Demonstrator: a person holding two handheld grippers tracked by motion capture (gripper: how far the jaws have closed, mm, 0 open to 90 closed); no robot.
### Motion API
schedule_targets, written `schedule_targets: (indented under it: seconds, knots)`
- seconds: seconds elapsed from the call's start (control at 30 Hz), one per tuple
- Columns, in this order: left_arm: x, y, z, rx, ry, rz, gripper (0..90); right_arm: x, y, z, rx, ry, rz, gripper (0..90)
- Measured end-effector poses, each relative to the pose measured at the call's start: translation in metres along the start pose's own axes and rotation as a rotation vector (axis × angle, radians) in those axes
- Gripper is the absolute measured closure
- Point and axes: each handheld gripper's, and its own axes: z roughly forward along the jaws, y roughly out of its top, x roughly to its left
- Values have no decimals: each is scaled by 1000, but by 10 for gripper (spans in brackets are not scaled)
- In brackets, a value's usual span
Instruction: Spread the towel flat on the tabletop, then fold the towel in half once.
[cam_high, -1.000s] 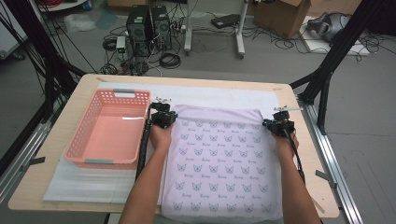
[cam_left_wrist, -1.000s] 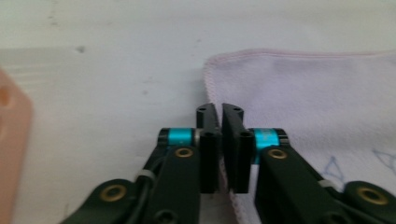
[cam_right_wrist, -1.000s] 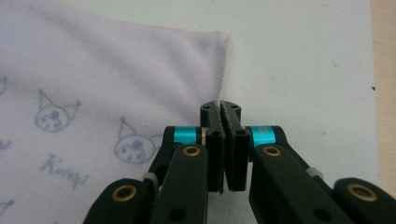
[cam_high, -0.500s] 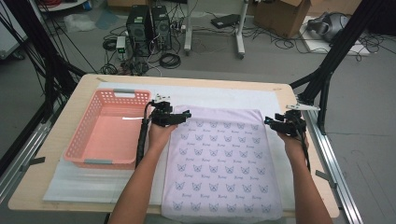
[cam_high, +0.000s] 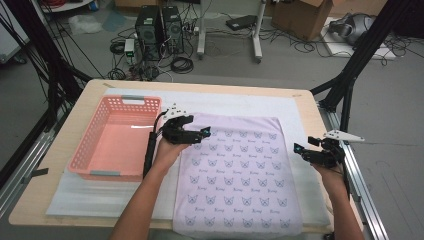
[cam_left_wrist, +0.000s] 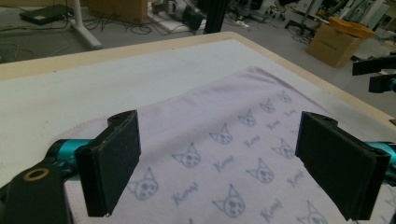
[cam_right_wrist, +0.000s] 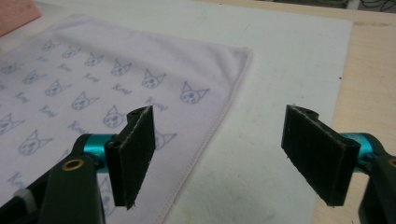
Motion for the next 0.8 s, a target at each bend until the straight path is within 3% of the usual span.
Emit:
schedule_targets:
  seconds: [0.17,0.27,0.4,0.53,0.8]
  knots:
    - [-5,-10,-6,-25,19,-16,149,8,-2,-6,-34,14,-25,200]
    - [-5,-10,-9,-5,11,-13,151,11,-1,-5,-15,23,-55,196]
    - [-4,-7,-15,-33,32,-15,164,11,2,-5,-31,13,-43,196]
    - [0,-9,-15,-21,43,-43,164,10,3,-6,-21,13,-35,195]
    - [2,-10,-12,-7,46,-54,164,8,2,-2,1,13,-27,195]
